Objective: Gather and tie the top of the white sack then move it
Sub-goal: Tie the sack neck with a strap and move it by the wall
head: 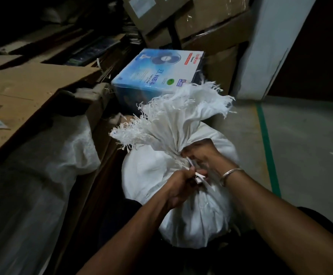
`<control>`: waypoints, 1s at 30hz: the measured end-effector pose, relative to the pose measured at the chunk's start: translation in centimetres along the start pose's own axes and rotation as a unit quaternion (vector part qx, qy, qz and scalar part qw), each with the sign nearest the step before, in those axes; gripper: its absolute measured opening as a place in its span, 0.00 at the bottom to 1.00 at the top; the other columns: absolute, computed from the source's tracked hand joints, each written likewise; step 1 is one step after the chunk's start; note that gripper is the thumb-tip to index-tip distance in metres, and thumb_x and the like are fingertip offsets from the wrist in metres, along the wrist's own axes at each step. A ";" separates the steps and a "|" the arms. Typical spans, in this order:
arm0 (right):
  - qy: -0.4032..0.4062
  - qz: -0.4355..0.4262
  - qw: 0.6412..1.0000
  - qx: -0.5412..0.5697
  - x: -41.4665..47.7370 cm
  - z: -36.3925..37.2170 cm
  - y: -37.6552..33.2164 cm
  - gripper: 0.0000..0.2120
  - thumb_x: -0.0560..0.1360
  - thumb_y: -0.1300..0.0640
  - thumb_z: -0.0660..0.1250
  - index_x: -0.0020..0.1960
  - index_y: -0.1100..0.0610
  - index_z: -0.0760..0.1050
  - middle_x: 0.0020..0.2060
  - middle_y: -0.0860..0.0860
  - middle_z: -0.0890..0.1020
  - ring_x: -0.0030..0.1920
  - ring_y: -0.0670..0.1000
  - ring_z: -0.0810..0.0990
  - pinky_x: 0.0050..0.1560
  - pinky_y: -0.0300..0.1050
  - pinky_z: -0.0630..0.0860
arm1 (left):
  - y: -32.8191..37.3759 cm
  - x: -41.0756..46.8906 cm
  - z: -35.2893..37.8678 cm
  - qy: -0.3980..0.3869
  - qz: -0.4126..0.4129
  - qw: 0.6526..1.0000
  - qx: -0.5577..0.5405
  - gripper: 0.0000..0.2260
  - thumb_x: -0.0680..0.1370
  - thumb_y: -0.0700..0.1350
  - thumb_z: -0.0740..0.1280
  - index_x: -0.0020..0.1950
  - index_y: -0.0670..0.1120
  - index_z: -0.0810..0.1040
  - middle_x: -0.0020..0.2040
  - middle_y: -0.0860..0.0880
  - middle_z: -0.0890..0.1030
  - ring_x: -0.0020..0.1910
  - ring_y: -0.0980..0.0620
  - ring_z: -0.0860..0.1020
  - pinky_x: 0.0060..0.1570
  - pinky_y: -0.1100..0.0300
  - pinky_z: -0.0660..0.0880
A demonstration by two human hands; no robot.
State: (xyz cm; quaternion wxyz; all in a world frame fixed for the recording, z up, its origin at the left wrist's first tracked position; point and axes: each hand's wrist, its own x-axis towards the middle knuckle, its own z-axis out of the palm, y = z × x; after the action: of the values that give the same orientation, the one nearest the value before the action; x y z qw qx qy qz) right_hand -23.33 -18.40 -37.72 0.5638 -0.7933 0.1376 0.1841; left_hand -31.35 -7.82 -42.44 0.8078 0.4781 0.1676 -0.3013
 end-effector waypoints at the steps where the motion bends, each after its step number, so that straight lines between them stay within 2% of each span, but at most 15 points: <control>1: -0.024 -0.034 0.998 -0.048 0.0 -0.3 -0.2 0.06 0.72 0.62 0.75 0.40 0.53 0.80 0.29 0.47 0.78 0.29 0.44 0.74 0.28 0.32 0.71 | 0.0 0.1 -0.1 -0.001 -0.003 1.000 -0.005 0.24 0.87 0.46 0.56 0.42 0.40 0.88 0.45 0.42 0.87 0.49 0.46 0.86 0.66 0.46 0.76; 3: -0.023 -0.087 0.989 -0.116 -0.2 -0.9 0.2 0.05 0.76 0.59 0.71 0.43 0.51 0.78 0.28 0.43 0.74 0.30 0.38 0.70 0.33 0.29 0.67 | -0.1 0.3 -0.2 -0.008 -0.008 1.000 -0.013 0.25 0.87 0.45 0.56 0.41 0.40 0.89 0.44 0.43 0.88 0.48 0.47 0.86 0.68 0.48 0.74; 4: -0.002 -0.088 0.990 -0.112 -0.3 -1.3 0.8 0.04 0.73 0.53 0.73 0.40 0.50 0.79 0.27 0.42 0.76 0.29 0.37 0.70 0.34 0.34 0.69 | 0.0 0.3 -0.1 -0.011 -0.013 1.000 -0.010 0.23 0.87 0.45 0.56 0.44 0.40 0.88 0.45 0.44 0.88 0.50 0.47 0.85 0.67 0.52 0.74; 6: 0.054 -0.052 0.995 -0.068 -0.2 -2.0 2.8 0.19 0.62 0.37 0.73 0.33 0.54 0.80 0.25 0.47 0.79 0.26 0.44 0.75 0.35 0.44 0.72 | 0.2 0.3 0.1 -0.019 -0.025 0.999 0.018 0.19 0.87 0.43 0.56 0.54 0.38 0.85 0.50 0.44 0.87 0.54 0.48 0.83 0.61 0.58 0.74; 8: 0.021 -0.028 0.994 -0.104 -0.8 -2.4 3.5 0.24 0.59 0.32 0.73 0.32 0.54 0.81 0.26 0.50 0.81 0.27 0.48 0.78 0.35 0.46 0.74 | 0.3 0.2 0.4 -0.023 -0.018 0.998 0.049 0.16 0.86 0.40 0.57 0.62 0.34 0.81 0.57 0.40 0.85 0.55 0.47 0.83 0.58 0.58 0.76; 11: -0.032 -0.061 0.964 -0.257 -2.4 -2.2 2.0 0.22 0.66 0.42 0.79 0.28 0.56 0.73 0.26 0.48 0.76 0.31 0.47 0.75 0.33 0.41 0.69 | -0.1 -0.3 0.7 -0.037 0.013 0.998 0.056 0.13 0.80 0.35 0.62 0.62 0.33 0.78 0.53 0.40 0.85 0.52 0.45 0.84 0.57 0.55 0.79; 13: -0.009 -0.069 0.949 -0.307 -2.7 -1.7 1.1 0.23 0.67 0.46 0.79 0.29 0.54 0.68 0.28 0.47 0.71 0.34 0.49 0.73 0.30 0.39 0.65 | 0.2 -0.6 0.8 -0.049 0.014 0.998 0.035 0.14 0.81 0.32 0.56 0.60 0.36 0.78 0.48 0.42 0.86 0.52 0.45 0.84 0.58 0.53 0.80; 15: 0.021 -0.071 0.947 -0.312 -2.5 -0.9 0.8 0.20 0.64 0.47 0.79 0.32 0.55 0.69 0.30 0.48 0.72 0.36 0.50 0.77 0.30 0.37 0.64 | 0.7 -0.4 0.3 -0.055 0.003 0.998 -0.006 0.18 0.79 0.28 0.51 0.59 0.37 0.78 0.47 0.42 0.86 0.49 0.46 0.85 0.57 0.51 0.81; 18: 0.048 -0.100 0.931 -0.347 -2.7 0.4 1.1 0.14 0.65 0.51 0.74 0.45 0.57 0.76 0.41 0.55 0.79 0.50 0.57 0.83 0.38 0.40 0.70 | 1.2 -0.7 0.1 -0.028 -0.014 0.999 0.037 0.17 0.79 0.28 0.53 0.54 0.37 0.80 0.45 0.42 0.86 0.44 0.46 0.85 0.50 0.51 0.82; 20: 0.047 -0.113 0.922 -0.368 -2.6 1.1 1.5 0.17 0.69 0.52 0.71 0.53 0.60 0.78 0.53 0.59 0.81 0.58 0.61 0.80 0.48 0.43 0.73 | 1.0 -1.2 0.0 -0.005 -0.009 0.997 0.074 0.14 0.81 0.31 0.57 0.50 0.38 0.83 0.43 0.43 0.86 0.41 0.47 0.84 0.44 0.53 0.80; 24: 0.020 -0.104 0.925 -0.365 -1.9 1.0 1.7 0.14 0.68 0.51 0.74 0.45 0.62 0.81 0.47 0.61 0.83 0.52 0.59 0.83 0.33 0.38 0.65 | 0.5 -1.6 -0.7 -0.031 -0.001 0.995 0.096 0.16 0.82 0.35 0.60 0.46 0.42 0.88 0.50 0.39 0.86 0.51 0.38 0.82 0.47 0.48 0.78; 26: 0.000 -0.097 0.922 -0.376 -1.8 0.8 1.5 0.13 0.70 0.50 0.74 0.39 0.60 0.78 0.48 0.60 0.84 0.50 0.57 0.84 0.31 0.39 0.64 | 0.9 -1.8 -1.3 -0.005 0.003 0.985 0.172 0.12 0.82 0.38 0.65 0.45 0.41 0.88 0.47 0.39 0.87 0.47 0.39 0.83 0.52 0.44 0.77; 27: -0.016 -0.099 0.919 -0.381 -2.0 0.6 1.3 0.13 0.72 0.51 0.73 0.35 0.58 0.75 0.49 0.59 0.85 0.49 0.56 0.83 0.32 0.39 0.65 | 1.6 -2.0 -1.3 0.014 0.028 0.969 0.244 0.09 0.80 0.39 0.68 0.43 0.40 0.87 0.41 0.40 0.86 0.41 0.43 0.83 0.51 0.45 0.78; 28: -0.033 -0.099 0.914 -0.392 -1.9 0.3 1.3 0.14 0.74 0.53 0.71 0.33 0.57 0.74 0.50 0.59 0.85 0.50 0.55 0.83 0.34 0.39 0.68 | 2.9 -2.2 -1.2 0.033 0.078 0.931 0.355 0.07 0.77 0.40 0.72 0.41 0.40 0.86 0.36 0.42 0.85 0.35 0.46 0.83 0.48 0.46 0.81; 30: -0.040 -0.109 0.925 -0.361 -2.0 -0.8 1.0 0.07 0.77 0.57 0.67 0.44 0.59 0.81 0.50 0.61 0.84 0.56 0.58 0.83 0.48 0.45 0.76 | 6.2 -2.3 -0.3 0.032 0.196 0.781 0.592 0.09 0.72 0.45 0.75 0.37 0.40 0.85 0.31 0.44 0.84 0.30 0.52 0.81 0.39 0.52 0.83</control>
State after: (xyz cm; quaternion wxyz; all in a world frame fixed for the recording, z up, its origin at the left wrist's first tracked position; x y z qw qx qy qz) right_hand -25.47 -19.42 -37.43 0.2610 -0.9452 -0.0481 0.1902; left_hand -29.11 -4.59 -37.13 0.4019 0.8940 -0.1156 -0.1609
